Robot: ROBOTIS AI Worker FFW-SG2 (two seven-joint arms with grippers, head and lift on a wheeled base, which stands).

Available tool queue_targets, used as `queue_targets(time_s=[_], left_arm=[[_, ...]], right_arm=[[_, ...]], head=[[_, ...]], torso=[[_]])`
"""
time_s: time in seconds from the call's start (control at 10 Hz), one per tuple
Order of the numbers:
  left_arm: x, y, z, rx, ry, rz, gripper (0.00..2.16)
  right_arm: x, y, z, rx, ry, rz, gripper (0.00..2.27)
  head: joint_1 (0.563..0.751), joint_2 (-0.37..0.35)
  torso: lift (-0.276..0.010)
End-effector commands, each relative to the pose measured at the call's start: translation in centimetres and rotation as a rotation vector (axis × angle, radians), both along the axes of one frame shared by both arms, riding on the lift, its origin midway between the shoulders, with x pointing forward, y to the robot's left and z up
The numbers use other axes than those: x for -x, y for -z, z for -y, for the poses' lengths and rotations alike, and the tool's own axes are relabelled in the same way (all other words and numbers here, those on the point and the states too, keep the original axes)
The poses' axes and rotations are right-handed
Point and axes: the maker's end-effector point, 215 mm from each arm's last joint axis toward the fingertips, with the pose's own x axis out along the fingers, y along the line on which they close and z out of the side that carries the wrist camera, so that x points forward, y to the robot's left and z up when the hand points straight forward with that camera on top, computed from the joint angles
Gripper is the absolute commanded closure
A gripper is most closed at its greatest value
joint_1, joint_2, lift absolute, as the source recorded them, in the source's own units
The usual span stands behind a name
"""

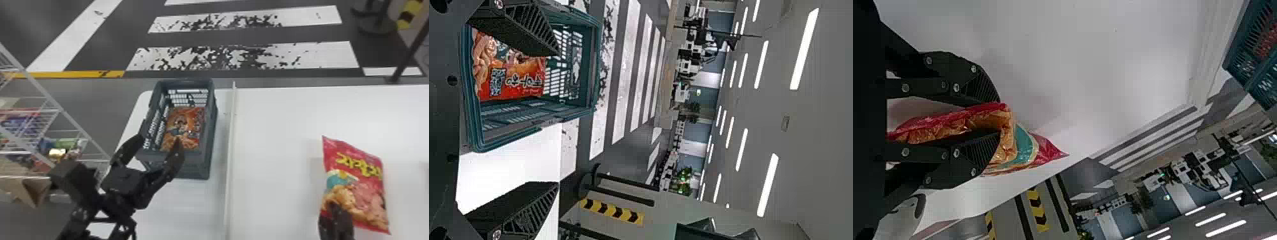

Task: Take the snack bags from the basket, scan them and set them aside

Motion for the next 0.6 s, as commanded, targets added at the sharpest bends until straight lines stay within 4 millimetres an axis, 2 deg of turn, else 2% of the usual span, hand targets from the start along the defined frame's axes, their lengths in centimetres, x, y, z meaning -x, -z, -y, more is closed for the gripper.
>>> queue_targets(time_s=[0.0, 0.2, 0.4, 0.5], left_arm=[[0.0, 0.1, 0.1, 0.002, 0.001, -0.003, 0.07], [0.0, 0.0, 0.6, 0.009, 0.007, -0.001, 0.07], [0.0, 0.2, 0.6, 0.006, 0.008, -0.002, 0.07], [0.0, 0.2, 0.8, 0.007, 0.011, -0.003, 0.07]], right_arm=[[0.1, -2.7, -1.2, -0.05, -0.018, 0.053, 2.25], [-0.7, -6.3, -2.3, -0.152, -0.016, 0.108, 2.25], [-2.4, -10.5, -3.2, -0.401, 0.022, 0.132, 2.25], [-3.4, -12.0, -3.5, -0.552, 0.044, 0.116, 2.25]], head=[[0.695, 0.169], [0.695, 0.192], [0.695, 0.204], [0.695, 0.208]], torso=[[-0.075], [-0.075], [-0.075], [-0.075]])
